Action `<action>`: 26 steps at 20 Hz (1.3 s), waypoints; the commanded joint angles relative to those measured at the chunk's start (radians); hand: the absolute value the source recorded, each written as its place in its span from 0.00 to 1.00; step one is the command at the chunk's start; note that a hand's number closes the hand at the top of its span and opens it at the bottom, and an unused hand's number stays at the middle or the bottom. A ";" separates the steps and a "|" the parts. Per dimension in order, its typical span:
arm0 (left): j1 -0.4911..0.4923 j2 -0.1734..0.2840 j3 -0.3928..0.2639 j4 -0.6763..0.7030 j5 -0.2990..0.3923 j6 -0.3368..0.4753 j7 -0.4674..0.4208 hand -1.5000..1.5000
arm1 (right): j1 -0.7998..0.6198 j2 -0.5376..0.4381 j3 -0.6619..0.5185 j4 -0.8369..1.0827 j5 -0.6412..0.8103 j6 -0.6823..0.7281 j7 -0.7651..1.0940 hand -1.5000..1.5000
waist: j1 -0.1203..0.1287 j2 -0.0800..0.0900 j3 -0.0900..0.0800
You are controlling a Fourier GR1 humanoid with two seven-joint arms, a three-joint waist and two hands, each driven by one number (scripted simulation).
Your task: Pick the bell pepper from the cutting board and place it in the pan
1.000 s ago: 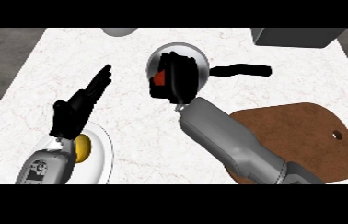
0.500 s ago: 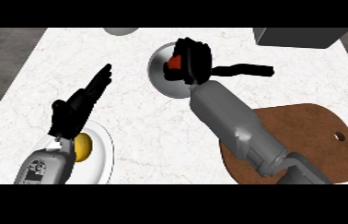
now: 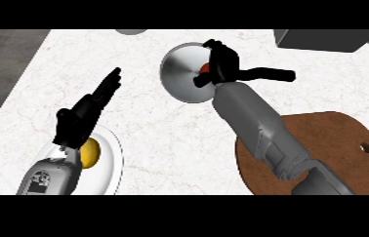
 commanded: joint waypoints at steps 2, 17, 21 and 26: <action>-0.042 -0.006 0.000 -0.003 0.002 0.001 0.041 0.50 | -0.007 0.003 -0.107 0.032 -0.089 -0.011 -0.149 0.00 | 0.007 0.007 0.002; 0.003 0.018 0.038 0.026 -0.002 0.000 -0.022 0.50 | 0.161 -0.054 -0.501 -0.123 -0.478 0.184 -0.757 0.00 | -0.030 -0.007 0.002; 0.021 -0.001 0.022 0.024 -0.008 0.002 -0.033 0.50 | 0.182 -0.061 -0.542 -0.052 -0.504 0.290 -0.917 0.00 | -0.035 -0.012 0.001; 0.025 -0.008 0.038 0.002 -0.007 0.016 0.015 0.50 | 0.298 -0.044 -0.547 -0.056 -0.498 0.338 -1.128 0.00 | -0.065 -0.027 0.000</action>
